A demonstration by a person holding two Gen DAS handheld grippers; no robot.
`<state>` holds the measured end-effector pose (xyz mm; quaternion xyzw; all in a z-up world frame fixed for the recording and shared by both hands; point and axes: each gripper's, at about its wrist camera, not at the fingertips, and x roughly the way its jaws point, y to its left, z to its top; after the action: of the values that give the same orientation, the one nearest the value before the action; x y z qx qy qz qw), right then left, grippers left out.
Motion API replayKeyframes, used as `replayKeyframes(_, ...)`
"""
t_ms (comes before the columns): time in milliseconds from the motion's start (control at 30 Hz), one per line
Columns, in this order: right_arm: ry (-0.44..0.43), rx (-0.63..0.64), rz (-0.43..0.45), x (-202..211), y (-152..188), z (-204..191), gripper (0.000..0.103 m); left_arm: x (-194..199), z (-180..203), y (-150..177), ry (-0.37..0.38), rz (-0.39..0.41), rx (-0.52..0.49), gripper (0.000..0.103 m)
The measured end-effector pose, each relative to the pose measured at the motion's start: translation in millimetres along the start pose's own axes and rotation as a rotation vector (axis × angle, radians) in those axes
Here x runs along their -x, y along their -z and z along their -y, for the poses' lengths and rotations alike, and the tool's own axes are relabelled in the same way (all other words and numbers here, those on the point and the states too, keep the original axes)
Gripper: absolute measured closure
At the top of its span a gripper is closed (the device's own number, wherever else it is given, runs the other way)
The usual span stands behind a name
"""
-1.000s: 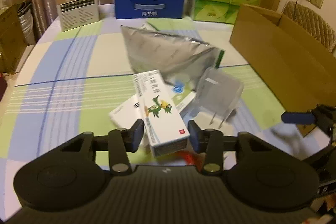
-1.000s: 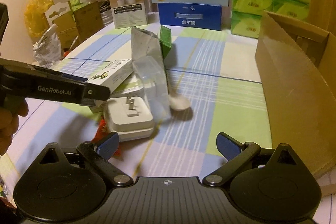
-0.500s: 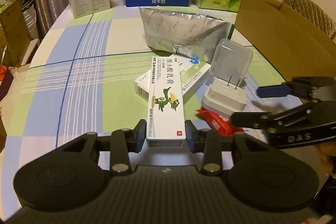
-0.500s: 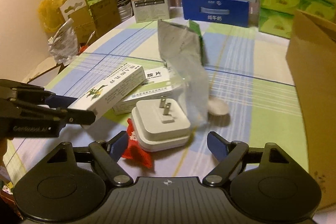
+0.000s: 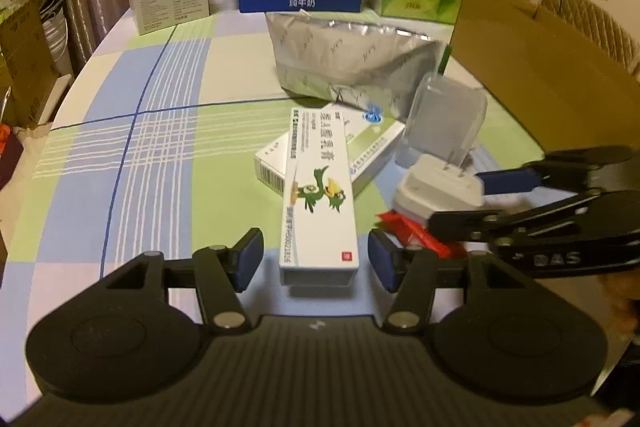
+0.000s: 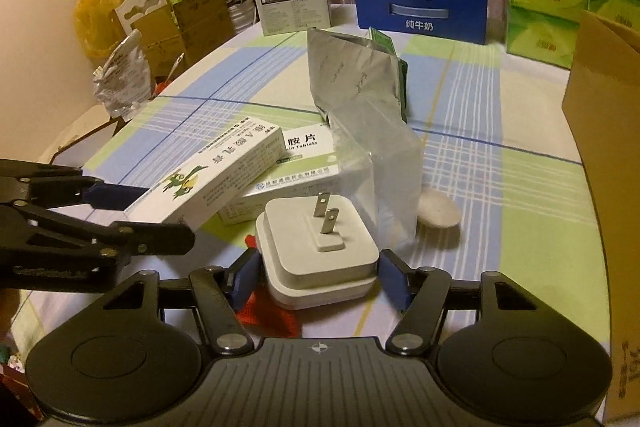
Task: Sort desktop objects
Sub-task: 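Lift and carry tube box and plug in both tools to cardboard box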
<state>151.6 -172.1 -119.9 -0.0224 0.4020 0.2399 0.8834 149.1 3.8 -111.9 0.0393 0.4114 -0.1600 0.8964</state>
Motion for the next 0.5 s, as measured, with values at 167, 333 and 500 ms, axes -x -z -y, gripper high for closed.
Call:
replayKeyframes(167, 0.125, 0.016, -0.029, 25, 18, -6, 0.042, 0, 15, 5, -0.028, -0.008, -0.06, 0.058)
replayKeyframes(333, 0.262, -0.039, -0.048, 43, 40, 1, 0.042, 4, 31, 11, -0.017, -0.013, -0.099, 0.065)
replayKeyframes(500, 0.258, -0.087, -0.042, 47, 46, 6, 0.042, 11, 41, 20, 0.007, -0.025, -0.107, 0.066)
